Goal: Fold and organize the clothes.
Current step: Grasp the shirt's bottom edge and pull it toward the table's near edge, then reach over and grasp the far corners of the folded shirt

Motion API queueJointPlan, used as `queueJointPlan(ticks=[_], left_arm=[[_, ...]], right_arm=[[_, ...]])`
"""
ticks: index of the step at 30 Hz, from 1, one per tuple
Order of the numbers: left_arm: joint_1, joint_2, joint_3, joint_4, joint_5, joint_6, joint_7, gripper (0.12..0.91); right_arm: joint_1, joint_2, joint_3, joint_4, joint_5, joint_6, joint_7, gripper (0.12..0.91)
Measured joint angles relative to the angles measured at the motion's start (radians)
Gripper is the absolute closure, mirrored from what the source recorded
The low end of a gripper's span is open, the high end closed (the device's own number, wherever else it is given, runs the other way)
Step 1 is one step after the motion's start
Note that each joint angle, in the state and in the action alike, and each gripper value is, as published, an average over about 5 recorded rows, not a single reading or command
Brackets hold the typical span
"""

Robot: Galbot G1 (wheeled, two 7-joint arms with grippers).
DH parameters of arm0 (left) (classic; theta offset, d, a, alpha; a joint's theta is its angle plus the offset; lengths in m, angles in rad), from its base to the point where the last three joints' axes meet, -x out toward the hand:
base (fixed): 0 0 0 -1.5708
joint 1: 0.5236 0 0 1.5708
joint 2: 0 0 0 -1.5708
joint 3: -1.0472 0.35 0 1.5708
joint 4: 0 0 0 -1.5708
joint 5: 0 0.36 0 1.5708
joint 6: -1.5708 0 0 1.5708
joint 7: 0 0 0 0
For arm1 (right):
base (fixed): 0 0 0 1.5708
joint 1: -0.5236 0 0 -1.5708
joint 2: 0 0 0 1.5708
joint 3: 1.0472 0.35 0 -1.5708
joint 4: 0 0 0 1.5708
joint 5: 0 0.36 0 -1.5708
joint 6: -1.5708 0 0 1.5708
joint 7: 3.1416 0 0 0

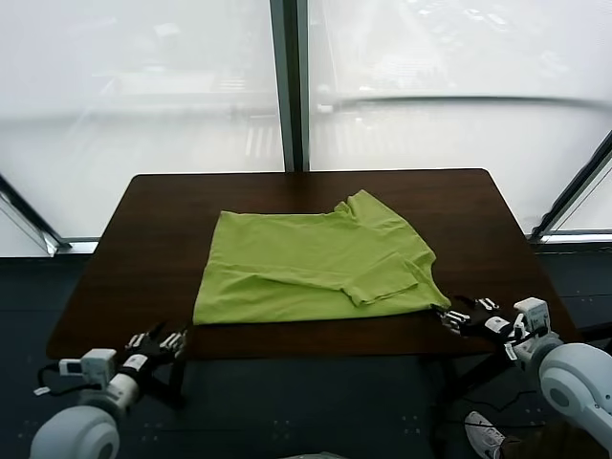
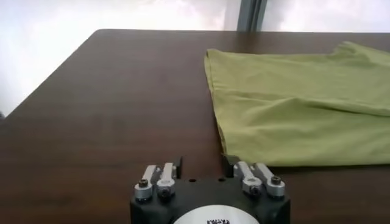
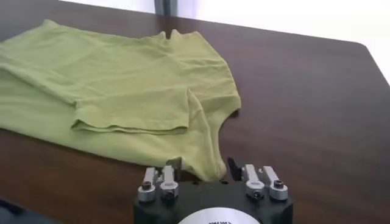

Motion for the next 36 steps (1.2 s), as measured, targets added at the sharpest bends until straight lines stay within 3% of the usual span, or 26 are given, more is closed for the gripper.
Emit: queueJointPlan(ticks=[4,9,13,19,22,28,36], left_arm=[[-0.1,0.02,0.008,0.013,-0.096,0.043,-0.066,0.124],[-0.269,0.046,0.058,0.065,-0.191,0.072,-0.086,0.123],[-0.407,0.068,0.109,0.134,-0.248,0.083,-0.086,0.123],[-0.605,0.092,0.214,0.296,-0.297,0.084,-0.086,0.123],[-0.697,0.095,0.271,0.388,-0.301,0.084,-0.073,0.123],[-0.852,0.092,0.365,0.537,-0.257,0.084,-0.012,0.123],[-0.99,0.072,0.457,0.689,-0.191,0.084,0.053,0.123]], right_arm=[[0.151,0.031,-0.036,-0.044,0.088,-0.047,0.027,0.118],[0.422,0.087,-0.157,-0.157,0.117,-0.089,0.045,0.118],[0.643,0.145,-0.291,-0.283,0.077,-0.114,0.04,0.118],[0.908,0.26,-0.497,-0.474,-0.052,-0.124,0.009,0.118],[1.003,0.322,-0.582,-0.563,-0.115,-0.125,-0.013,0.118],[1.13,0.424,-0.703,-0.714,-0.203,-0.136,-0.04,0.118],[1.184,0.512,-0.75,-0.848,-0.243,-0.139,-0.047,0.118]])
